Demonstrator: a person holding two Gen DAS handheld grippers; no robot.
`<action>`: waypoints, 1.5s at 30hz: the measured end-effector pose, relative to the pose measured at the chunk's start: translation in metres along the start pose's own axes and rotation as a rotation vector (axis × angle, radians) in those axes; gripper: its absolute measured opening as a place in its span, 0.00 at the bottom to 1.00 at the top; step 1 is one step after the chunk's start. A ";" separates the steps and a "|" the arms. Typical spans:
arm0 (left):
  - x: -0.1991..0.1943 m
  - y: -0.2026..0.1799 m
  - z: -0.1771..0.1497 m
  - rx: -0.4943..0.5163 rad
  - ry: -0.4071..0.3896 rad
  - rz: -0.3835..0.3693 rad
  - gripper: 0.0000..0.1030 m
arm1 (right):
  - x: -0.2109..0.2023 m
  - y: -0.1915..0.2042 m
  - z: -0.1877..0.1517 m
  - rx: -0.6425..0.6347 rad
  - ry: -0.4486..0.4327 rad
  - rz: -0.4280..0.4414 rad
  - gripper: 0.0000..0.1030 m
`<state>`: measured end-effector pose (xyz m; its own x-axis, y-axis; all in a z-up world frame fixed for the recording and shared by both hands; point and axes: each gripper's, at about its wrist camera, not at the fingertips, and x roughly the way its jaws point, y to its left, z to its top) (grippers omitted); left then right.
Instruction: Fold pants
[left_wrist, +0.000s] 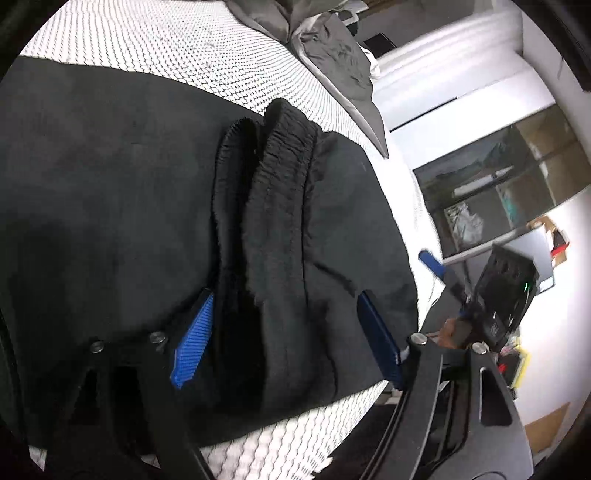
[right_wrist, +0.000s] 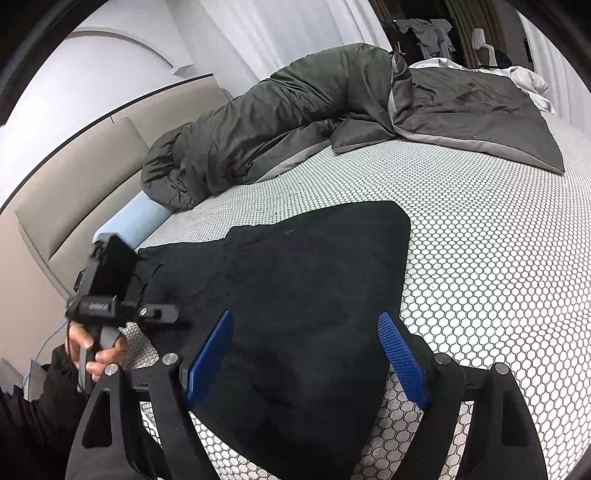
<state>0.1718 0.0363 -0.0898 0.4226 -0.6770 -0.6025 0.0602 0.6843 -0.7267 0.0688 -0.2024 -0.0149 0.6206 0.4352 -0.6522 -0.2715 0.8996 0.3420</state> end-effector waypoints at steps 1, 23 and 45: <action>0.001 0.000 0.003 -0.001 -0.018 0.016 0.52 | 0.001 0.000 0.000 -0.001 0.001 -0.002 0.80; -0.072 -0.024 -0.005 0.162 -0.377 0.400 0.94 | 0.016 -0.004 -0.006 0.022 0.083 -0.038 0.80; 0.071 -0.166 -0.071 0.560 -0.135 0.226 0.99 | -0.006 -0.015 -0.066 0.063 0.228 0.087 0.25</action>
<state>0.1278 -0.1446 -0.0355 0.5891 -0.4832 -0.6476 0.4057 0.8700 -0.2801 0.0208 -0.2165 -0.0606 0.4131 0.5144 -0.7515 -0.2662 0.8574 0.4405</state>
